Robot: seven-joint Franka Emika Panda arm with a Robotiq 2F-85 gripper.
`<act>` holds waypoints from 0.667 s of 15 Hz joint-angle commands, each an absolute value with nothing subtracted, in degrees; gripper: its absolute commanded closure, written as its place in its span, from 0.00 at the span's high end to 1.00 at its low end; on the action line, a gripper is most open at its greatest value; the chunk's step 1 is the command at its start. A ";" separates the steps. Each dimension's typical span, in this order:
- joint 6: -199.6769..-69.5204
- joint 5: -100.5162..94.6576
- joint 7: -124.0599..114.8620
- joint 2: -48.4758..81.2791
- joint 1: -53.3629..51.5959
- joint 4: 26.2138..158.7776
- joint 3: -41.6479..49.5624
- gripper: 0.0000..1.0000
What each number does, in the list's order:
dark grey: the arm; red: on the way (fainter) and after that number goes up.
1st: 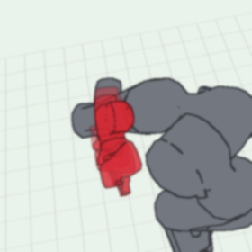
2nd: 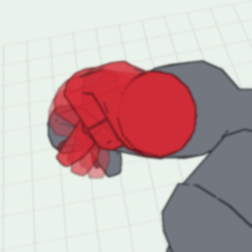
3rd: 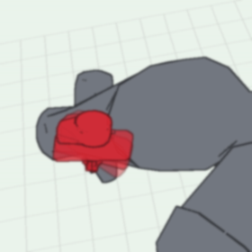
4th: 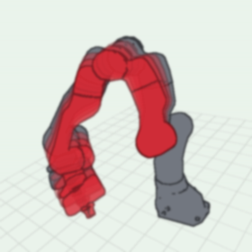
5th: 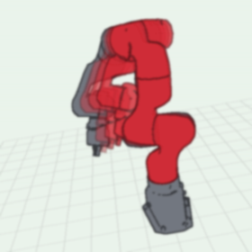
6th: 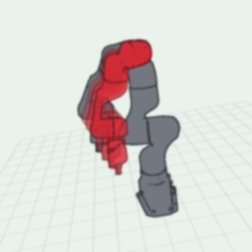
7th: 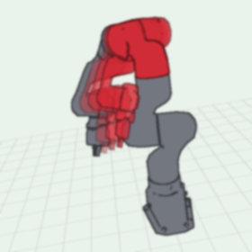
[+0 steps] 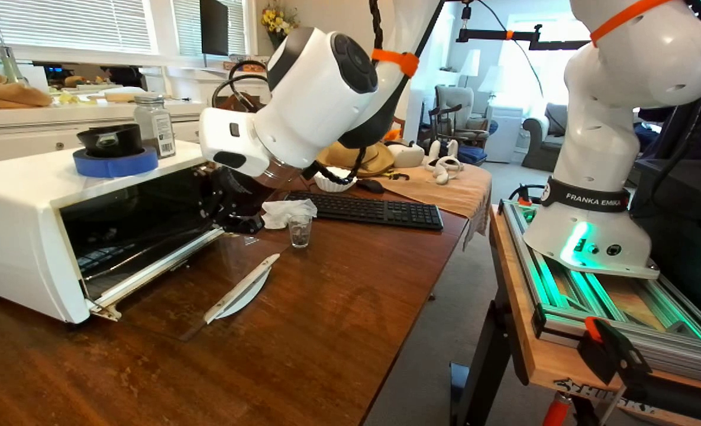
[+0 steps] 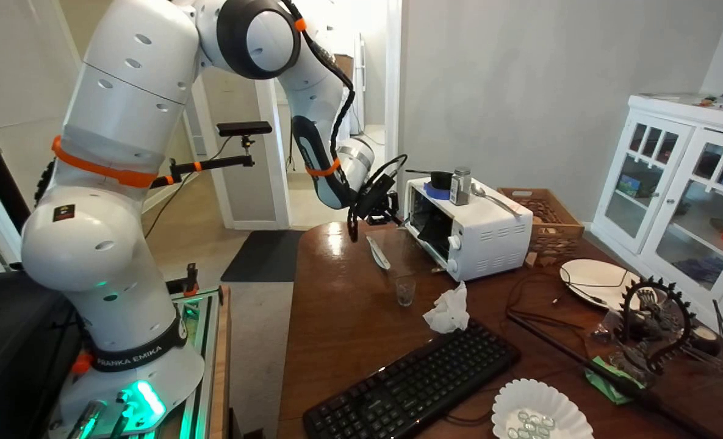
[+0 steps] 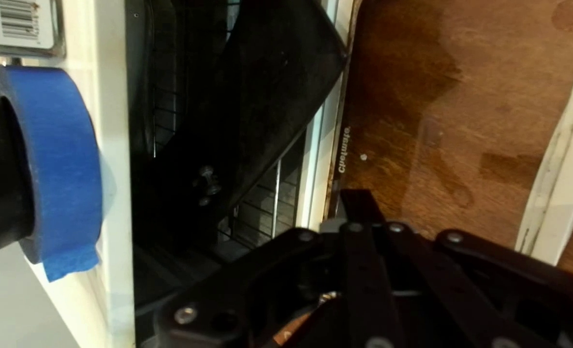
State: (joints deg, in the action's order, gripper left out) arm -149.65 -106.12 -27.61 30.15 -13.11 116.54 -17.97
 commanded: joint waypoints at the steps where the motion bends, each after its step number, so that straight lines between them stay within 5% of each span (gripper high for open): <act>1: -146.50 -103.99 -27.73 29.25 -13.93 118.95 -17.67 0.00; 10: -143.38 -104.75 -30.56 29.78 -13.39 119.32 -17.72 0.01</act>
State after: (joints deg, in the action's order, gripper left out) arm -143.30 -105.03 -30.77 29.84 -13.22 119.36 -17.87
